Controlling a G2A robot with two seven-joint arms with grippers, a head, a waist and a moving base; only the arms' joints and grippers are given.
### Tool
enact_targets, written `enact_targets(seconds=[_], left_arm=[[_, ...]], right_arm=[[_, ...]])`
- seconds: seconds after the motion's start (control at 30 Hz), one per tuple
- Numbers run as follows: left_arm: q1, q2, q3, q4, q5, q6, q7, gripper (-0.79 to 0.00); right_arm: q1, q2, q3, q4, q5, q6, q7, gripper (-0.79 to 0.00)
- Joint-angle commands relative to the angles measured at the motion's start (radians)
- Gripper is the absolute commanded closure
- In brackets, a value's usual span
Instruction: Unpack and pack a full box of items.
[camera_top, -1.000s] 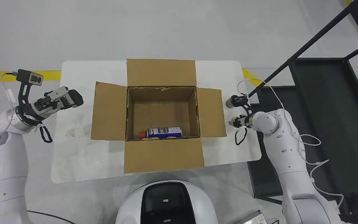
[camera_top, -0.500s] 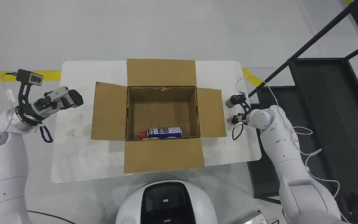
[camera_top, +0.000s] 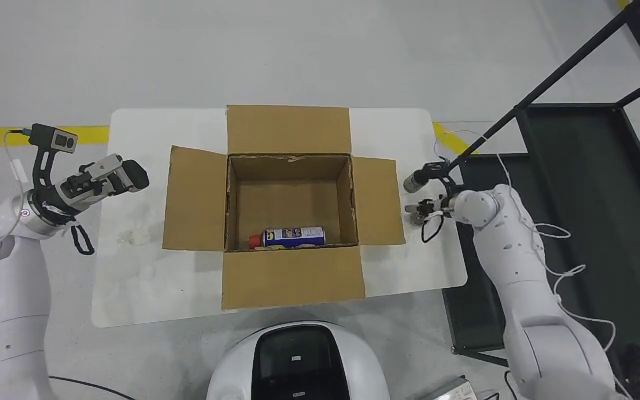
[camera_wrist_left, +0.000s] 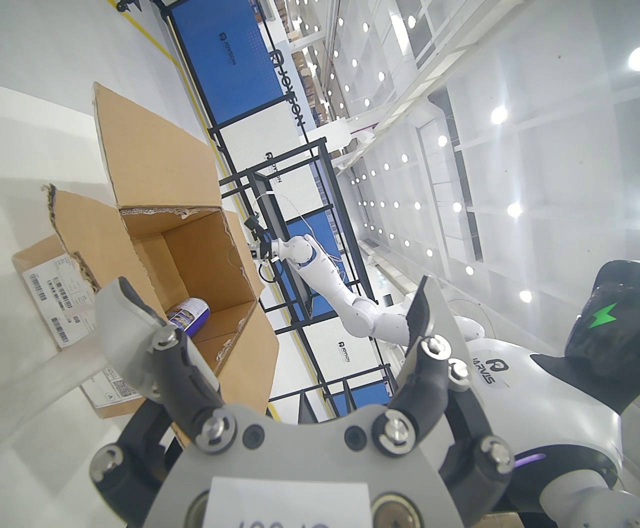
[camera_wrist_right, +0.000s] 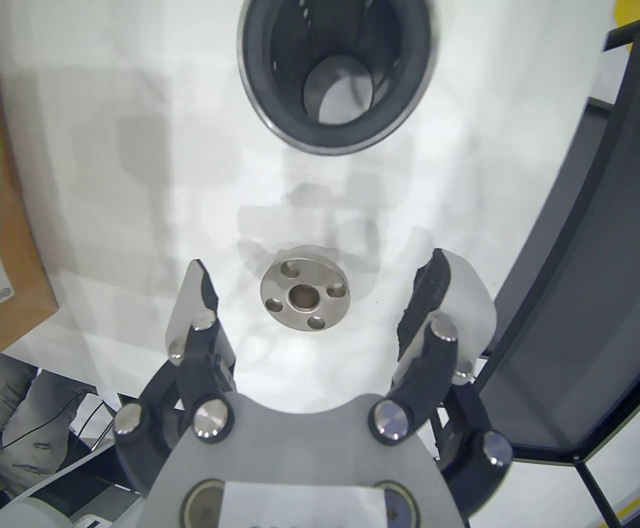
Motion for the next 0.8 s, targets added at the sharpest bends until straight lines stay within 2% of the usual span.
enact_targets(seconds=[0.0, 0.27, 0.4, 0.6, 0.77], left_arm=[[0.0, 0.0, 0.0, 0.0, 0.0, 0.0, 0.0, -0.785], [0.0, 0.0, 0.0, 0.0, 0.0, 0.0, 0.0, -0.785], [0.0, 0.0, 0.0, 0.0, 0.0, 0.0, 0.0, -0.785], [0.0, 0.0, 0.0, 0.0, 0.0, 0.0, 0.0, -0.785], [0.0, 0.0, 0.0, 0.0, 0.0, 0.0, 0.0, -0.785]], right_arm=[[-0.052, 0.011, 0.039, -0.106, 0.021, -0.017, 0.019, -0.785], [-0.263, 0.045, 0.171, -0.56, 0.102, -0.029, 0.131, -0.785], [-0.288, 0.048, 0.165, -0.697, 0.137, -0.045, 0.14, -0.785], [-0.208, 0.045, 0.019, -0.798, 0.187, -0.12, 0.176, -0.785], [-0.077, 0.027, -0.171, -0.754, 0.228, -0.159, 0.183, -0.785]])
